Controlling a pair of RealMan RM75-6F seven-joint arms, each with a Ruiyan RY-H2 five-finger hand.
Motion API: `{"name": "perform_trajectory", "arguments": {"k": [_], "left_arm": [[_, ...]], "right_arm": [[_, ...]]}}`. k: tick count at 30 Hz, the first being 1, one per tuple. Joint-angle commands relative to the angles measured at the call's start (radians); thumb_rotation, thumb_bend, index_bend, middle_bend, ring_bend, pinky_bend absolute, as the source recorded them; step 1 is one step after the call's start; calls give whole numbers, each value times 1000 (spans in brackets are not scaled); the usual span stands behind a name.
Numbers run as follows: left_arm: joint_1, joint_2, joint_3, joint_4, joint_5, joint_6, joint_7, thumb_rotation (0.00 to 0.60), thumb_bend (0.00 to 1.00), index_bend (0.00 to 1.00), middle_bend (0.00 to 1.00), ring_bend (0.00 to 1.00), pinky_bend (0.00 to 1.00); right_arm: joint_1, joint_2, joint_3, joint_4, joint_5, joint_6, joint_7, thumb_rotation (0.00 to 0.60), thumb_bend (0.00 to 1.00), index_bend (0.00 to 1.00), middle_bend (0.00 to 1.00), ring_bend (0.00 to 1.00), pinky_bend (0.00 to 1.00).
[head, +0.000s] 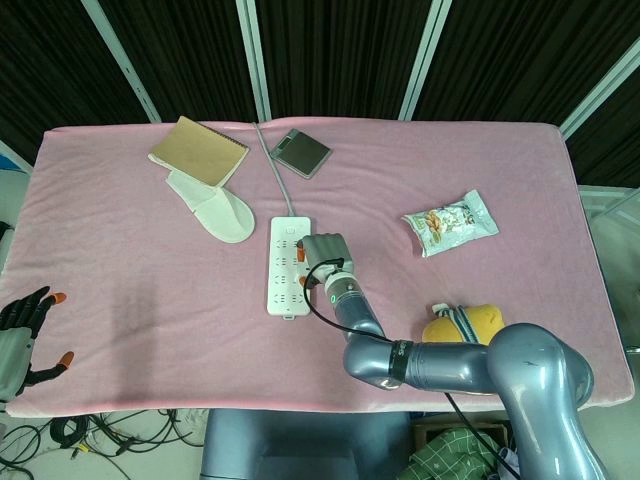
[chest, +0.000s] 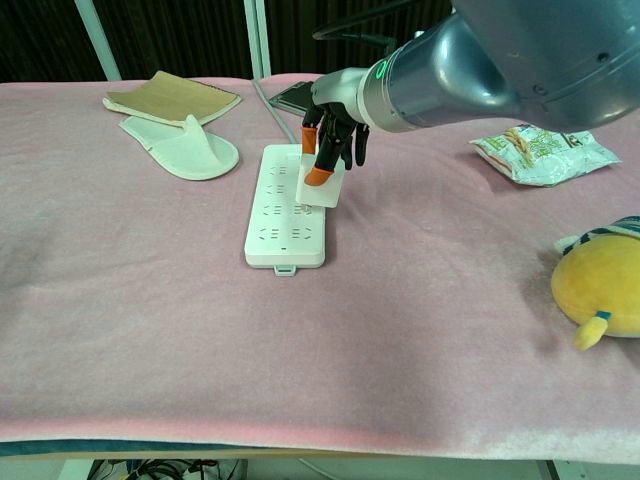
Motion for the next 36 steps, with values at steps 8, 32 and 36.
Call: {"name": "perform_trajectory", "arguments": {"k": [8,32,36], "left_arm": [[1,3,1,-1,0,1,-2,600,273,101,12,0,0],[0,6,1,-6,-7,-3,-4,600,273,101,12,0,0],[0,6,0,-7,-9,-4,-3,600,273,101,12,0,0]], "right_arm": [[-7,-8,15,2,-13,7,-9,600,367,663,560,562,418],[-27,-16,35,5,-22,2,-28,600,367,677,563,562,418],[-29,-21,36,12,-22,-4,-31,600,366,677,563,562,418]]}}
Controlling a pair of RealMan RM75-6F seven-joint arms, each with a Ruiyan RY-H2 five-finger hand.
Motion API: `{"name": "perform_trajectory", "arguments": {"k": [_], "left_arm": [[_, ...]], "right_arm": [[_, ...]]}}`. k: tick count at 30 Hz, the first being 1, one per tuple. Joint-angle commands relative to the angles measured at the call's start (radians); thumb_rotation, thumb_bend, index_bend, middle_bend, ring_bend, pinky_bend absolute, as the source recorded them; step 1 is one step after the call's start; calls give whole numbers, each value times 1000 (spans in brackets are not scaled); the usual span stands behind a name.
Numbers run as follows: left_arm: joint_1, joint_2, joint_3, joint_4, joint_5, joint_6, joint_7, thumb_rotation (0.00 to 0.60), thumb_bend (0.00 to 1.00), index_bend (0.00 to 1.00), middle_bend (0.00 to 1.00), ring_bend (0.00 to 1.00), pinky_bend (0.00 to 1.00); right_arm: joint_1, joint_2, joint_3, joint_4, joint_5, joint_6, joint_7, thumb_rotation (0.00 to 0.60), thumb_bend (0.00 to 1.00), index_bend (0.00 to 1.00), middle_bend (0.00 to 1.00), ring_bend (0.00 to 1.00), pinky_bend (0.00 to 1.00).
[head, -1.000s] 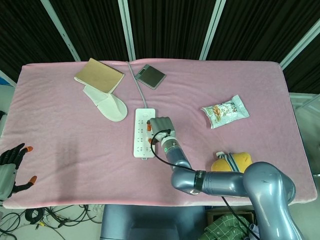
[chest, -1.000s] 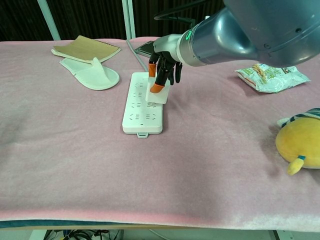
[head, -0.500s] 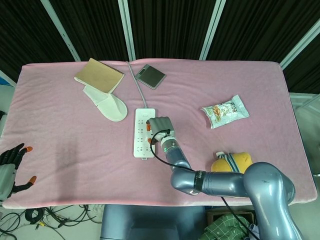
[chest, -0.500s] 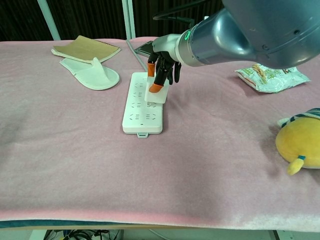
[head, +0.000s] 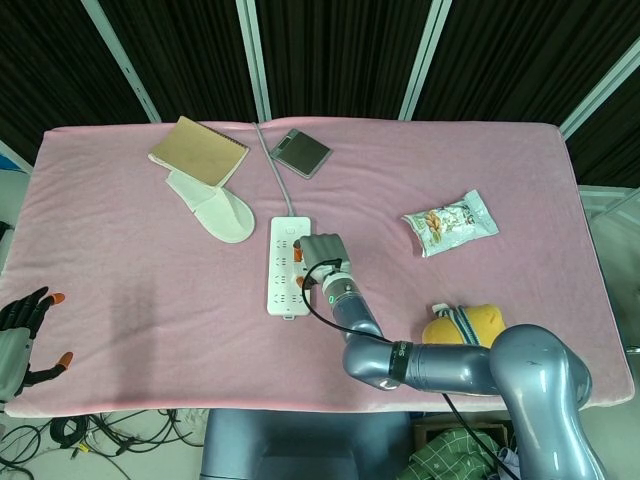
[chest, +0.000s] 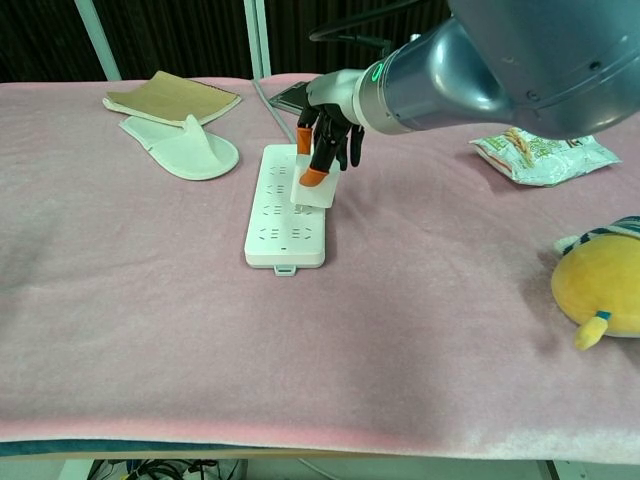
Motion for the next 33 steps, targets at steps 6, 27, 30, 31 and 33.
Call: {"name": "perform_trajectory", "arguments": {"k": [6,27,30,31,33], "left_arm": [[-1,1,0,-2,-4,-3,1,600,273,101,12,0,0],[-2,3,1,-3,-4,-6,-2,600,273,101,12,0,0],[-2,5,1,-3,-4,-7,-5,600,273,101,12,0,0],[-2,5,1,-3,-3,-7,-5,600,273,101,12,0,0],[-2,5,2,-3,-3,-8,-7,600,273,102,12,0,0]], "right_arm": [[-3,-10,-1,14,3,-8,-7,600,367,677,563,562,418],[24,-63,-24,57,-85,21,-73,600,369,803,625,598,448],[27,-75,-20,66,-85,27,-84,600,369,822,635,606,455],[27,-77,-20,68,-84,27,-87,600,369,827,638,608,457],[27,-81,-19,72,-77,25,-95,600,369,836,644,611,458]]}}
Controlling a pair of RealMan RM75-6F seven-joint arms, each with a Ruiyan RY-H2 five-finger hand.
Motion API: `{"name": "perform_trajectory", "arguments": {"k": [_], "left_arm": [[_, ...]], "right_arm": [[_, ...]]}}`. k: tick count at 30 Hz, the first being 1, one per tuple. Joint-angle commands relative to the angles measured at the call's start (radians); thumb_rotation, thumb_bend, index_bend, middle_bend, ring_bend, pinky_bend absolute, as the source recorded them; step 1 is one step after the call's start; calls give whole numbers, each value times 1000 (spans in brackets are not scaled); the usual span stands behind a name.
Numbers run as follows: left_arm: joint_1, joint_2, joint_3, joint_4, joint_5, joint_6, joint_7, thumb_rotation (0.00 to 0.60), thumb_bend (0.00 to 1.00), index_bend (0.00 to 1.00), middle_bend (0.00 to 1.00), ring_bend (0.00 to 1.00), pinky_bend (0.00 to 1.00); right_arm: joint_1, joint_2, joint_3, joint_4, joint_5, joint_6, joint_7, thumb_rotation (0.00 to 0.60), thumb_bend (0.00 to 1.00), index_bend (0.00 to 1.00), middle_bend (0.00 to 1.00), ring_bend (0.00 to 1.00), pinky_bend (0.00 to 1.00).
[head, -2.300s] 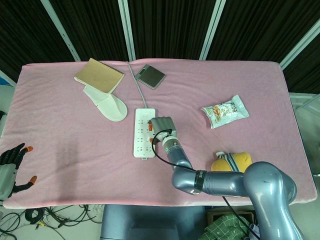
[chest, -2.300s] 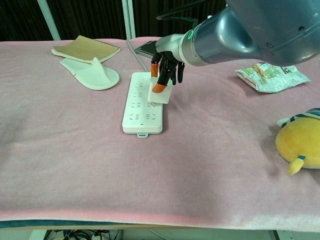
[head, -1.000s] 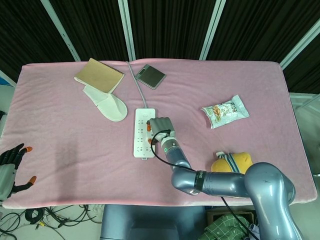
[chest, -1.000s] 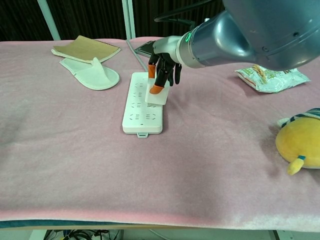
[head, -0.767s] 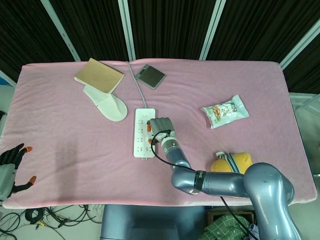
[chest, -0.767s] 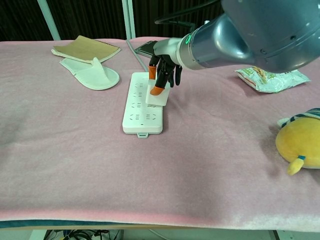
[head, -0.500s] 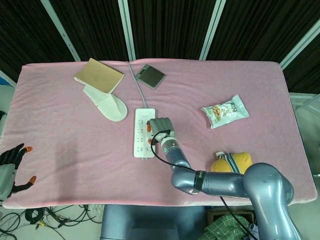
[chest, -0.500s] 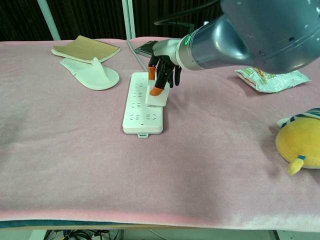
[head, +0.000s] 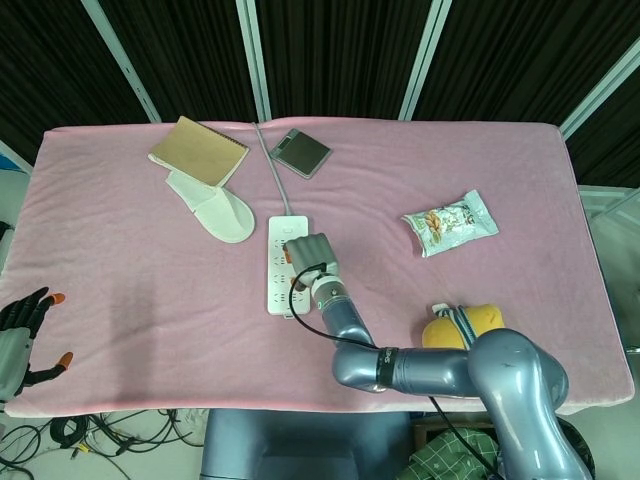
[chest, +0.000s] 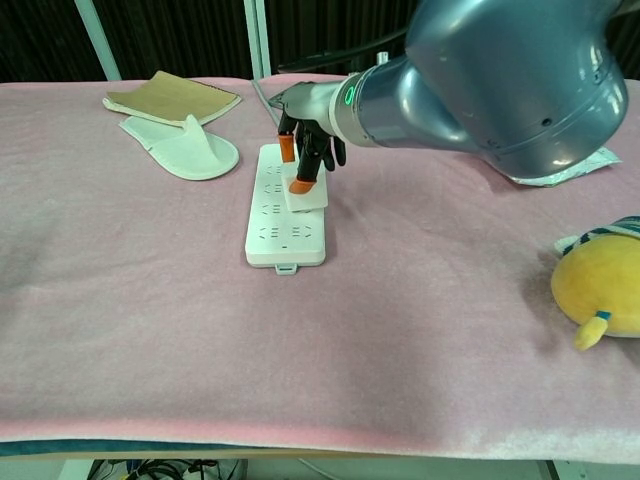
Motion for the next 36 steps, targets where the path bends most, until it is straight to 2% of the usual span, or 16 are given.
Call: {"name": "perform_trajectory", "arguments": {"k": [1,8,13,19,32,36], "left_arm": [[0,1,0,0,1,0,-2,600,273,101,12,0,0],[-1,2,1,0,2,-1,-3,600,272,101,12,0,0],[-1,2,1,-1,1,-2,-3,600,272,101,12,0,0],[-1,3,2,-2,2,-1,-3,600,272,101,12,0,0],[-2,5,2,-3,1,-5,-5,600,273,101,12,0,0],[-1,4,3,-3,1,-3,-2,600,272,101,12,0,0]], "right_arm": [[1,-3,1,4,10,-5,-10,600,369,838,645,612,459],[-3,-9,3,11,22,-16,-31,600,373,868,676,635,477],[-9,-15,0,20,25,-20,-39,600,423,887,734,678,509],[-16,-27,-5,35,28,-44,-44,600,472,907,745,694,512],[-49,-27,-13,6,-46,-37,-13,600,502,985,798,741,554],[-55,-39,-14,11,-66,-40,-1,600,543,1000,818,761,568]]}}
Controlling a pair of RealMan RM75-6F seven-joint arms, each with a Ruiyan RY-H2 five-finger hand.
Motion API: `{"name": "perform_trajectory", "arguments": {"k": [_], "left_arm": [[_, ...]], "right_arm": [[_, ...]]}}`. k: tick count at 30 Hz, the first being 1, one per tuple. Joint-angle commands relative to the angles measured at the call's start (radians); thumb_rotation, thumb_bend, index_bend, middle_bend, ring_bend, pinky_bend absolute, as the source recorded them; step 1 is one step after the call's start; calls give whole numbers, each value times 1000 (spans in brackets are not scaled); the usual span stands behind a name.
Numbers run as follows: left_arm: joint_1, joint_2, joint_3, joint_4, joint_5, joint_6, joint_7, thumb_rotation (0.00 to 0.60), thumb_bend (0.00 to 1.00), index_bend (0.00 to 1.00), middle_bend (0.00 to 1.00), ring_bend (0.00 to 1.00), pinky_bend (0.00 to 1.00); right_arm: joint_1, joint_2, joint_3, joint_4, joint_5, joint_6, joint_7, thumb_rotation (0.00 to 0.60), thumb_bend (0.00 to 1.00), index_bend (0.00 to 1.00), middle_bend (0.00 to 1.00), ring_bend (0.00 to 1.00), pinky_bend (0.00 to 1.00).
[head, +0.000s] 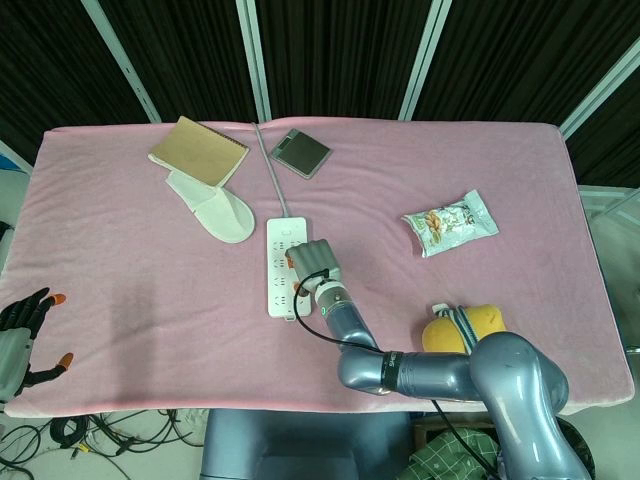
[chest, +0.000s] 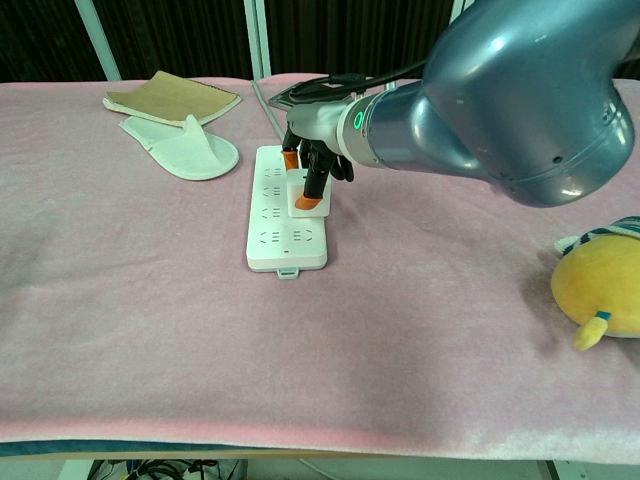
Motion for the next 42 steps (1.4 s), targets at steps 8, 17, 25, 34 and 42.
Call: {"name": "perform_trajectory", "arguments": {"k": [8,17,25,34,42], "left_arm": [[0,0,-1,0,-3,-1,-1,600,273,101,12,0,0],[-1,2,0,-1,-1,-2,-6,600,273,101,12,0,0],[-1,1,0,-1,-1,-2,-2,600,273,101,12,0,0],[0,-1,0,0,-1,1,4,600,273,101,12,0,0],[-1,-1,0,1,-1,0,0,600,272,101,12,0,0]], "right_arm": [[1,-54,7,65,-21,-5,13,600,583,1000,835,776,575],[-6,-58,9,85,-4,-7,5,600,612,1000,844,788,575],[-31,-32,-1,72,3,-34,6,600,637,1000,851,793,575],[-41,-27,-12,86,4,-82,25,600,639,1000,853,795,575],[-36,-54,-8,110,-26,-73,43,600,648,1000,861,802,575]]}}
